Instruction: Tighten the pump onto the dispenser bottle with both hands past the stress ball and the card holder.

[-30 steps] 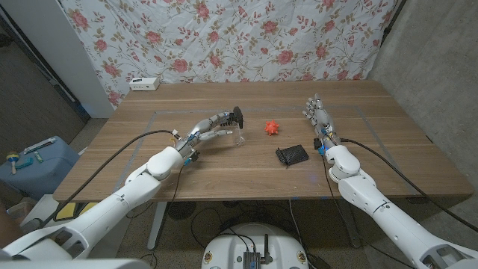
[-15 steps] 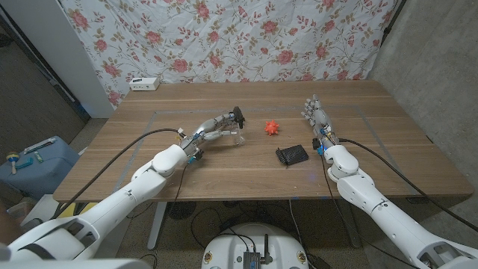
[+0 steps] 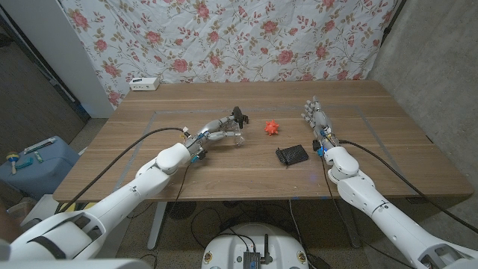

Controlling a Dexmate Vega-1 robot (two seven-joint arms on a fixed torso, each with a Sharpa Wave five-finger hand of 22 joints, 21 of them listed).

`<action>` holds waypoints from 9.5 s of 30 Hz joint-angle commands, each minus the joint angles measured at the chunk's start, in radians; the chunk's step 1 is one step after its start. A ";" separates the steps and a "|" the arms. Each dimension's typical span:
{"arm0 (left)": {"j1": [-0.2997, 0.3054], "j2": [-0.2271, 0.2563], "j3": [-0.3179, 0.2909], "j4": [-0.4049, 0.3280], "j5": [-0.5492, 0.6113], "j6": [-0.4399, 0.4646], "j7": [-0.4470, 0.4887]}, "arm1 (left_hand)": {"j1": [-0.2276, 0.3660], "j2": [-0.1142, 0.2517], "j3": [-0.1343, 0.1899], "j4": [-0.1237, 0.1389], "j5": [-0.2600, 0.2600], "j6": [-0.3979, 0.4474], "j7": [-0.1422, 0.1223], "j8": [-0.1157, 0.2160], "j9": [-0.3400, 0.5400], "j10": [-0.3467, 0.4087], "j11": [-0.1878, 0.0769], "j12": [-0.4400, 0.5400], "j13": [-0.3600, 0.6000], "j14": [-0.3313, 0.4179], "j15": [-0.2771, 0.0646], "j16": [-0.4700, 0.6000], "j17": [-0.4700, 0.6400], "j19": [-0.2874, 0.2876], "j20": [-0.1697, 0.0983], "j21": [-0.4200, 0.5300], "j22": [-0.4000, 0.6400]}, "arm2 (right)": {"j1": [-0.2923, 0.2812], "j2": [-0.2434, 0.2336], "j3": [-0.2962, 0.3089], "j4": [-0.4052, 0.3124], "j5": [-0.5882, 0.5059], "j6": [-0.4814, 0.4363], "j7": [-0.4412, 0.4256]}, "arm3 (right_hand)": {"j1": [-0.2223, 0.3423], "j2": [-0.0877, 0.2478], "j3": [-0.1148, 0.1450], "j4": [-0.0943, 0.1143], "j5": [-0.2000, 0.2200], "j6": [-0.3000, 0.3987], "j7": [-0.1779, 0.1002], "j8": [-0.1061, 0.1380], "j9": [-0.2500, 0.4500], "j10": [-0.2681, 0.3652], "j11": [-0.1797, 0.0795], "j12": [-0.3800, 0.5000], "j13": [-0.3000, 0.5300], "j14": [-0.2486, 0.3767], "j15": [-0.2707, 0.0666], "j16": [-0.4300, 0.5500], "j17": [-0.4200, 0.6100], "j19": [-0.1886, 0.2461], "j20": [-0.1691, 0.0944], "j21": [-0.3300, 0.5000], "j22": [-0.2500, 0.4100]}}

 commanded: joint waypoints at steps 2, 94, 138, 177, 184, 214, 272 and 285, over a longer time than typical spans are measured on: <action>-0.025 -0.013 0.020 0.019 0.011 0.010 -0.016 | 0.013 -0.001 -0.011 0.002 0.007 0.017 -0.002 0.004 0.001 0.017 -0.002 0.001 0.002 0.016 -0.086 0.002 0.001 -0.005 -0.006 0.003 0.005 | -0.025 -0.006 0.009 -0.016 0.004 0.012 -0.010 | 0.000 0.000 0.006 0.003 -0.003 0.000 0.000 0.002 0.002 0.003 -0.005 -0.002 0.001 -0.002 -0.001 -0.001 0.003 -0.004 -0.062 0.001 0.004; 0.001 -0.072 -0.014 -0.002 0.006 -0.005 0.141 | 0.243 0.138 0.053 -0.011 -0.124 0.554 0.017 0.071 0.027 0.478 -0.047 0.083 0.071 0.530 -0.128 0.029 0.008 0.234 -0.208 0.012 -0.001 | -0.076 -0.029 0.018 -0.112 0.004 -0.017 -0.035 | -0.011 0.004 0.014 0.007 -0.011 0.007 -0.006 0.002 0.003 0.004 -0.006 -0.006 0.001 -0.002 -0.001 -0.005 0.004 -0.004 -0.051 0.006 0.004; 0.057 -0.031 -0.007 -0.330 0.047 0.301 0.240 | 0.234 0.146 0.068 -0.006 -0.138 0.568 0.019 0.063 0.028 0.491 -0.039 0.080 0.086 0.541 -0.126 0.014 0.006 0.244 -0.208 0.005 0.000 | -0.092 -0.196 0.036 -0.309 -0.083 -0.171 -0.050 | -0.004 0.000 0.023 0.000 -0.013 0.008 -0.028 0.000 0.003 0.001 -0.005 -0.008 0.002 -0.008 -0.011 -0.008 0.003 0.007 -0.057 0.010 0.004; -0.055 -0.074 0.048 -0.228 0.073 0.316 0.189 | 0.218 0.156 0.082 -0.002 -0.139 0.591 0.023 0.059 0.028 0.512 -0.035 0.079 0.098 0.550 -0.122 0.007 0.005 0.241 -0.208 0.001 0.000 | 0.005 -0.412 0.005 -0.550 -0.383 -0.435 -0.011 | 0.115 -0.030 0.050 -0.077 -0.008 0.086 -0.206 0.016 0.004 -0.015 -0.059 -0.007 0.002 -0.009 -0.027 -0.010 -0.004 0.050 -0.042 0.013 0.004; -0.069 -0.074 0.056 -0.215 0.073 0.312 0.169 | 0.216 0.157 0.085 -0.003 -0.139 0.592 0.022 0.057 0.028 0.512 -0.032 0.077 0.101 0.550 -0.122 0.006 0.004 0.241 -0.207 0.001 0.000 | 0.024 -0.432 -0.004 -0.578 -0.427 -0.456 0.010 | 0.132 -0.028 0.056 -0.087 -0.006 0.098 -0.208 0.018 0.005 -0.016 -0.056 -0.007 0.002 -0.006 -0.027 -0.009 -0.004 0.051 -0.040 0.011 0.004; -0.086 -0.077 0.069 -0.213 0.078 0.324 0.147 | 0.214 0.163 0.097 -0.005 -0.137 0.602 0.022 0.053 0.029 0.522 -0.034 0.075 0.108 0.552 -0.118 0.003 0.003 0.244 -0.206 0.001 0.000 | 0.131 -0.528 -0.048 -0.682 -0.602 -0.576 0.170 | 0.326 -0.019 0.117 -0.211 -0.005 0.144 -0.211 0.014 0.011 -0.039 -0.078 -0.008 0.004 -0.008 -0.010 -0.009 -0.003 0.043 -0.001 0.009 0.007; -0.086 -0.051 0.088 -0.280 0.071 0.426 0.115 | 0.197 0.174 0.116 -0.004 -0.136 0.619 0.020 0.047 0.030 0.538 -0.033 0.070 0.121 0.562 -0.113 0.003 0.003 0.243 -0.203 0.001 0.000 | 0.305 -0.539 -0.138 -0.775 -0.872 -0.594 0.481 | 0.781 -0.026 0.233 -0.320 -0.064 0.266 -0.212 0.023 0.020 -0.231 -0.127 -0.015 0.006 -0.183 0.037 -0.012 0.000 -0.025 0.035 0.007 0.007; -0.106 -0.065 0.100 -0.258 0.068 0.429 0.096 | 0.192 0.174 0.120 -0.005 -0.136 0.626 0.024 0.047 0.031 0.544 -0.031 0.069 0.124 0.564 -0.112 0.002 0.003 0.244 -0.203 0.001 0.000 | 0.360 -0.523 -0.171 -0.750 -0.918 -0.556 0.566 | 0.839 -0.024 0.248 -0.321 -0.071 0.294 -0.211 0.028 0.021 -0.248 -0.136 -0.012 0.006 -0.198 0.039 -0.012 0.000 -0.035 0.037 0.006 0.007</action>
